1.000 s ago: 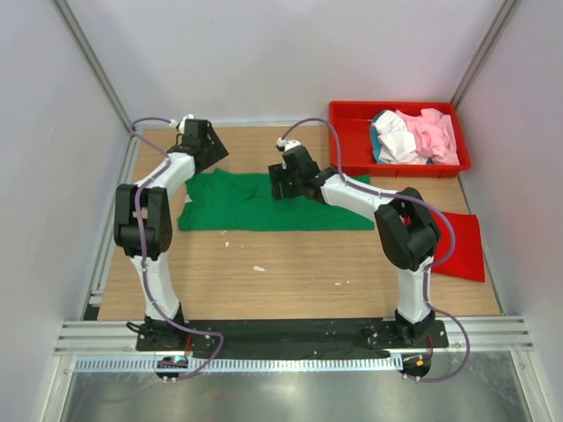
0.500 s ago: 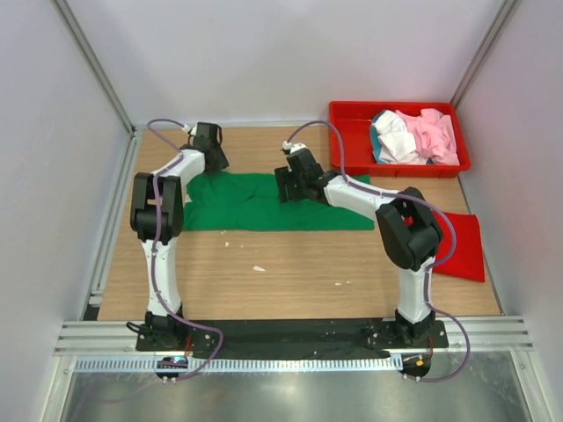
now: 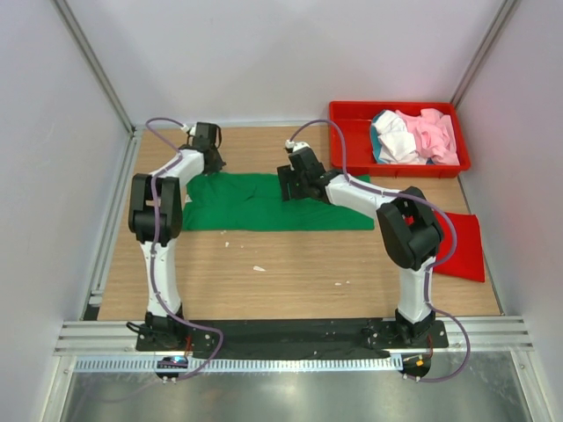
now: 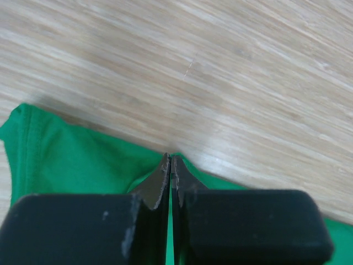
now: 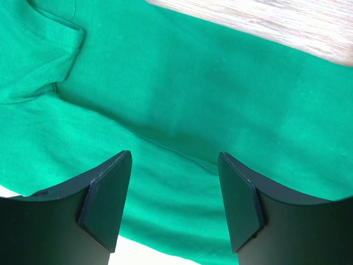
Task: Fold and stack the t-shirts
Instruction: Fold the tshirt
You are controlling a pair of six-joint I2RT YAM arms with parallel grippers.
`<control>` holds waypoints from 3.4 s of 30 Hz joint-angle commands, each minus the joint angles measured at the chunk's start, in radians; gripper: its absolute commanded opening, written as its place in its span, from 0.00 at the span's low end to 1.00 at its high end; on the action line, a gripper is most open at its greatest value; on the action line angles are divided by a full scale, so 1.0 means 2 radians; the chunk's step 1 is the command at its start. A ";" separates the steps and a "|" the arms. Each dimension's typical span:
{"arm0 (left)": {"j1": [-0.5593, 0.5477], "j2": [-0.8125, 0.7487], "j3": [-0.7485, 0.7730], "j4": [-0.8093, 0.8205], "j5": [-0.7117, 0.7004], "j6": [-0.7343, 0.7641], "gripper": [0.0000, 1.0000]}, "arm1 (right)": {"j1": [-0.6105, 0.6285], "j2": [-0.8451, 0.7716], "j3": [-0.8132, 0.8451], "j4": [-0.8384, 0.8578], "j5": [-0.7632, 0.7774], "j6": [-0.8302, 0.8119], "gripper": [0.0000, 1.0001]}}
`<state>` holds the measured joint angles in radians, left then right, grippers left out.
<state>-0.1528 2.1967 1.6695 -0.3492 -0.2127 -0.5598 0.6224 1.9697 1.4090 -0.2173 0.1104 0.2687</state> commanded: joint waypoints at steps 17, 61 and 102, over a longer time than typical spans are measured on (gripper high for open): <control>-0.006 -0.170 -0.161 0.017 0.033 0.003 0.00 | -0.001 -0.047 -0.026 0.000 0.033 0.014 0.70; -0.029 -0.308 -0.325 -0.074 -0.051 -0.028 0.00 | -0.017 -0.048 0.001 -0.072 -0.011 0.050 0.70; -0.079 -0.188 -0.272 -0.005 -0.069 -0.412 0.89 | -0.129 -0.039 -0.079 -0.043 0.035 -0.002 0.71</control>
<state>-0.3302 1.7901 1.1210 -0.3656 -0.3061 -1.3048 0.3588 1.8706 1.2625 -0.3477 0.1673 0.2745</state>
